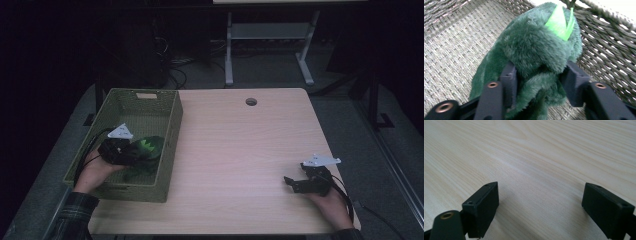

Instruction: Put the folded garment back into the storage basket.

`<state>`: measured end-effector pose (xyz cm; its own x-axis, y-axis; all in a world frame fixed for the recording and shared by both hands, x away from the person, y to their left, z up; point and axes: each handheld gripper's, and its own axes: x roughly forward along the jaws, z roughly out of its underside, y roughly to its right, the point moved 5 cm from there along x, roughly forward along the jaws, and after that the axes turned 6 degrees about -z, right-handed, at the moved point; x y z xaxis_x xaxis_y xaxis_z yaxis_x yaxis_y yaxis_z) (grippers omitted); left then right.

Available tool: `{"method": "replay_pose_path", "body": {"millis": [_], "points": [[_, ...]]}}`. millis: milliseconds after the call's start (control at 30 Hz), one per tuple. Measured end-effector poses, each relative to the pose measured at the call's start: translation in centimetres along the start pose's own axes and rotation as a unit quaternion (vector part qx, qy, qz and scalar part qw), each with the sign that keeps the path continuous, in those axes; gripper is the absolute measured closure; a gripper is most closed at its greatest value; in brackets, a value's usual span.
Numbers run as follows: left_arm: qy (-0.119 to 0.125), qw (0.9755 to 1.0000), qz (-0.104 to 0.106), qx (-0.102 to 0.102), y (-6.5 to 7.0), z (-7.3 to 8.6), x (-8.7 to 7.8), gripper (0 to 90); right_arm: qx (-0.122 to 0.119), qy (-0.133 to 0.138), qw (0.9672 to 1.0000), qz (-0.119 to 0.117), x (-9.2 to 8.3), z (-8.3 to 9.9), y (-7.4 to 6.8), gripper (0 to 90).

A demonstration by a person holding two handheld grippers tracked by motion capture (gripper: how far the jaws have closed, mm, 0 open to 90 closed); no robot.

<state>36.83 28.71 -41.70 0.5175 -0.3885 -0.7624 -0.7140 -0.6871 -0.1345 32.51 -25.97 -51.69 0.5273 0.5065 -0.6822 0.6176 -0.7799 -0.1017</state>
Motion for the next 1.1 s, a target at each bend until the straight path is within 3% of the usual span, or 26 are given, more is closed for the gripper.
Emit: {"method": "replay_pose_path", "body": {"millis": [167,300,600,933,1100], "points": [[0.014,0.9997,-0.005,0.016,0.4,-0.1,-0.6,35.7,0.0,0.0,1.0,0.0,0.0,0.0,0.0,13.8],[0.023,0.9996,-0.011,0.015,0.3,-0.4,-1.2,28.3,0.0,0.0,1.0,0.0,0.0,0.0,0.0,13.8],[0.056,0.9982,-0.02,0.0,0.1,-1.3,-2.9,21.3,0.0,0.0,1.0,0.0,0.0,0.0,0.0,13.8],[0.107,0.9941,0.009,-0.018,2.0,-4.5,-3.7,15.5,0.0,0.0,1.0,0.0,0.0,0.0,0.0,13.8],[0.115,0.993,0.019,-0.017,3.4,-6.2,-3.3,15.4,0.0,0.0,1.0,0.0,0.0,0.0,0.0,13.8]]}}
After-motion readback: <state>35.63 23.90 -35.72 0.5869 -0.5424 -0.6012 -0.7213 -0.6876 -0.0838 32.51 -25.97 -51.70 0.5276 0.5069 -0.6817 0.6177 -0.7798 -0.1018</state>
